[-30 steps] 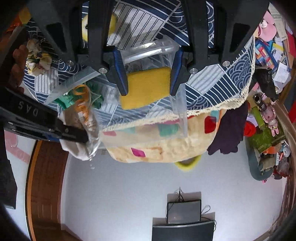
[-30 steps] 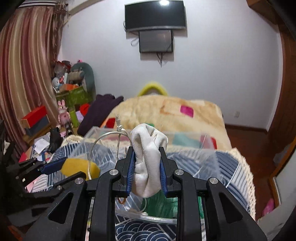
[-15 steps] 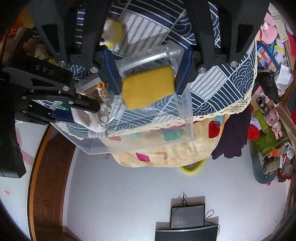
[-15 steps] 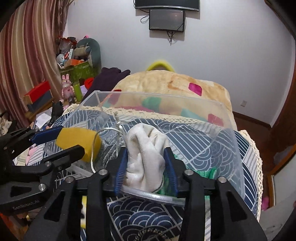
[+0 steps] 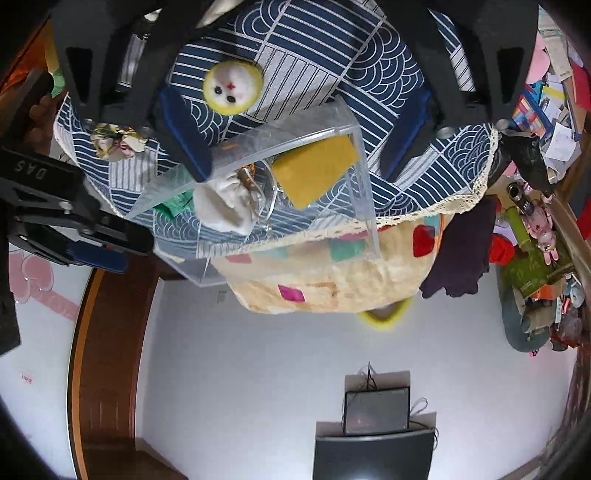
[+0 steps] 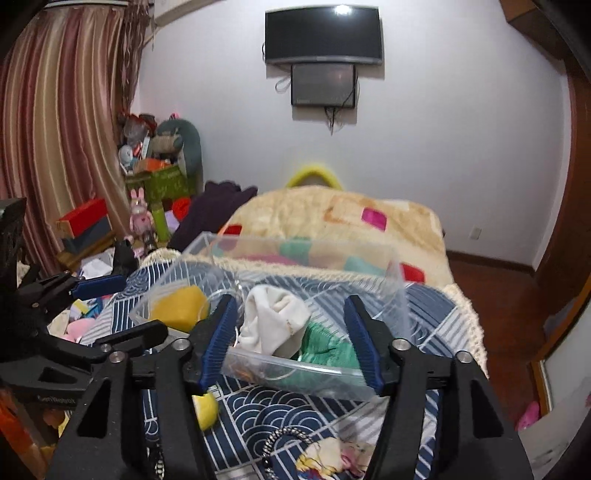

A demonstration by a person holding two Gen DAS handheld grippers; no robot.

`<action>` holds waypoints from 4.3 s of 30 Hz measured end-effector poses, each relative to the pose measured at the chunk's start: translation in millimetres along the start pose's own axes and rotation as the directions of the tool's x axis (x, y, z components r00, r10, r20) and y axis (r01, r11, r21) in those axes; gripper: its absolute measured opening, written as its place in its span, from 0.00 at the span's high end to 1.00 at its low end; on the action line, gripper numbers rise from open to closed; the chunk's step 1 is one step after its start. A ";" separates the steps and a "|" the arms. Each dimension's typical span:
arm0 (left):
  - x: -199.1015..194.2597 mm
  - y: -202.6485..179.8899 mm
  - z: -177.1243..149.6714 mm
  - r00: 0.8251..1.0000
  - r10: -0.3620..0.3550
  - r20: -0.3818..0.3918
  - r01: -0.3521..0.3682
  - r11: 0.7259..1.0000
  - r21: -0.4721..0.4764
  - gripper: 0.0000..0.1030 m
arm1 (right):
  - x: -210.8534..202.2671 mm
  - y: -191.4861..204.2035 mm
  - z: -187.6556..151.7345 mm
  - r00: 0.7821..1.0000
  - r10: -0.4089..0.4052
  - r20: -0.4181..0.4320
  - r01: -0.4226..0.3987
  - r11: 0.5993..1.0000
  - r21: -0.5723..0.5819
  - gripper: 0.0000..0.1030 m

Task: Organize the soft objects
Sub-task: 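Lower the sponge and white bag into the box and open both tools, then grasp the yellow-white plush ball with the left tool while the right tool grasps the floral scrunchie, then lower the plush ball and scrunchie into the box and open both tools, then grasp the black eye mask with the left tool while the right tool grasps the braided bracelet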

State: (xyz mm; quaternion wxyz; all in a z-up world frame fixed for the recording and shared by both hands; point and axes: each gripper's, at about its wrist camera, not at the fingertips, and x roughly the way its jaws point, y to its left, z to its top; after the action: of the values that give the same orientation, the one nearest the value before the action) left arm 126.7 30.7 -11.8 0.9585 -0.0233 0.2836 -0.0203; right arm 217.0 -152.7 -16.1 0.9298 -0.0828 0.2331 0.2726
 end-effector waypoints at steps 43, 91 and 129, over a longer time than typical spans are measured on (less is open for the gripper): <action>52.3 -33.9 -70.6 0.969 -0.138 -0.203 0.140 0.990 -0.005 0.56 | -16.4 -40.1 -115.7 0.975 -0.064 -0.211 0.081 0.994 0.075 0.76; 68.4 -33.7 9.3 0.996 -0.038 -0.081 0.042 0.998 0.055 0.56 | 45.1 -21.3 -14.2 0.994 -0.069 -0.085 0.073 0.996 0.048 0.79; -30.9 -27.4 -35.8 0.998 -0.045 -0.047 0.047 0.998 0.029 0.11 | -31.7 -9.2 -42.6 0.997 -0.056 -0.044 0.054 0.998 -0.042 0.20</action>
State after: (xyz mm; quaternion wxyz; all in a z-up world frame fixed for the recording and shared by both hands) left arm 80.6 3.7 -23.5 0.9512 -0.0147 0.3046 -0.0473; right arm 181.9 -187.2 -38.0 0.9296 -0.1141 0.2461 0.2495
